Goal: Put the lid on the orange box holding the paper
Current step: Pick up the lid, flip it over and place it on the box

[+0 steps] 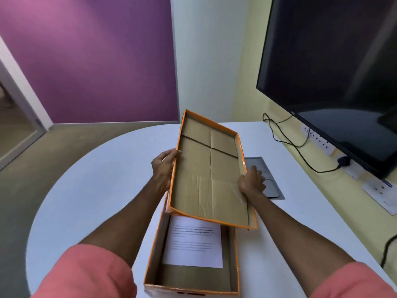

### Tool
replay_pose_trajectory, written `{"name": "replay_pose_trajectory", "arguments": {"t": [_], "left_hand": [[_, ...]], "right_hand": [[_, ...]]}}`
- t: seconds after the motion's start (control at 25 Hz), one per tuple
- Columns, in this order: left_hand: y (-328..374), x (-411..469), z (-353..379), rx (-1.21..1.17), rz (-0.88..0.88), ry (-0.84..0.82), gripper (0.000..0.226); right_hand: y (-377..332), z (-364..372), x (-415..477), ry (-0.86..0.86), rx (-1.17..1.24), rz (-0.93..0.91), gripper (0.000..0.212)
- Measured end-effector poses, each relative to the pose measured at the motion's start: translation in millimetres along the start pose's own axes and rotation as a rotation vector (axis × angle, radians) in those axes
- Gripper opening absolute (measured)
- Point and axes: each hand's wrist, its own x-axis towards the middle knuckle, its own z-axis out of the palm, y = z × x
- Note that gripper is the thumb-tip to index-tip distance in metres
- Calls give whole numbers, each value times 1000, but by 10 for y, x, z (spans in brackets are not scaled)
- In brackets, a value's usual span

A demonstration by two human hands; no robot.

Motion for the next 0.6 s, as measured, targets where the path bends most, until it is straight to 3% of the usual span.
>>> {"name": "replay_pose_trajectory", "arguments": {"t": [0.12, 0.24, 0.32, 0.44, 0.6], "left_hand": [[173, 27, -125, -33, -15, -1, 30], [288, -1, -114, -58, -38, -39, 31], [361, -21, -83, -62, -29, -77, 34], [466, -37, -28, -98, -10, -159, 43], [583, -63, 71, -174, -28, -257, 32]], "right_hand": [[-618, 98, -207, 48, 4, -280, 50], [-1259, 154, -417, -144, 306, -548, 40], [-1554, 176, -528, -274, 453, -567, 46], [-1738, 157, -564, -298, 518, -498, 57], [-1793, -49, -527, -285, 682, -503, 37]]}}
